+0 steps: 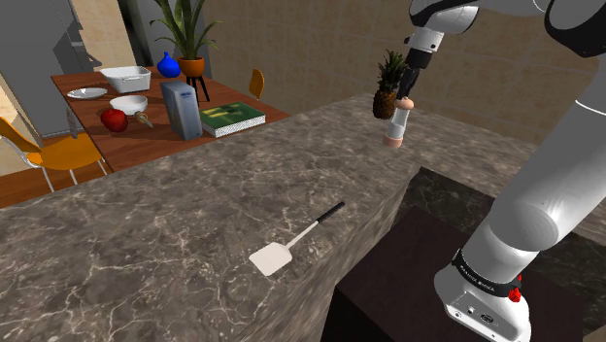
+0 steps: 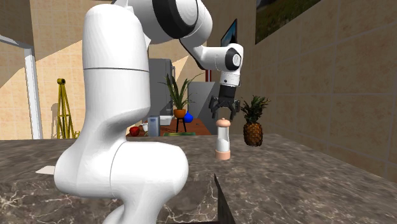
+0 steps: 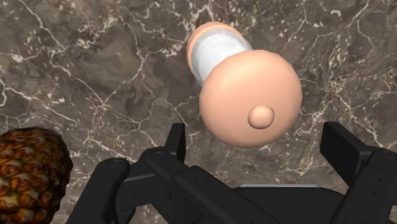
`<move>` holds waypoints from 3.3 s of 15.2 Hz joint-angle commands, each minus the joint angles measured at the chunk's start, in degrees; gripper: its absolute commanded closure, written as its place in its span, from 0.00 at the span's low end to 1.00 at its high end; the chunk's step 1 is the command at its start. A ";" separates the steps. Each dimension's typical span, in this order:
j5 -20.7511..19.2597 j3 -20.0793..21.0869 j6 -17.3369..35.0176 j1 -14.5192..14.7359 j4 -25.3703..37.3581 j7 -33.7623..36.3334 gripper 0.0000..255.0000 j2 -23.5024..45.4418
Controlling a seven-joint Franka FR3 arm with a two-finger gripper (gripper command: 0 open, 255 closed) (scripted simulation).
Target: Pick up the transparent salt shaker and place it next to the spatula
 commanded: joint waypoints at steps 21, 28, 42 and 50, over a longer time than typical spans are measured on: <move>0.01 0.15 2.05 0.12 -2.13 -0.02 1.00 -0.15; -0.29 0.18 -3.22 0.14 2.94 0.80 1.00 -0.44; 0.42 -0.19 -14.31 -0.10 15.46 1.62 1.00 1.21; 1.80 -0.80 -21.26 -0.69 24.52 1.58 1.00 3.78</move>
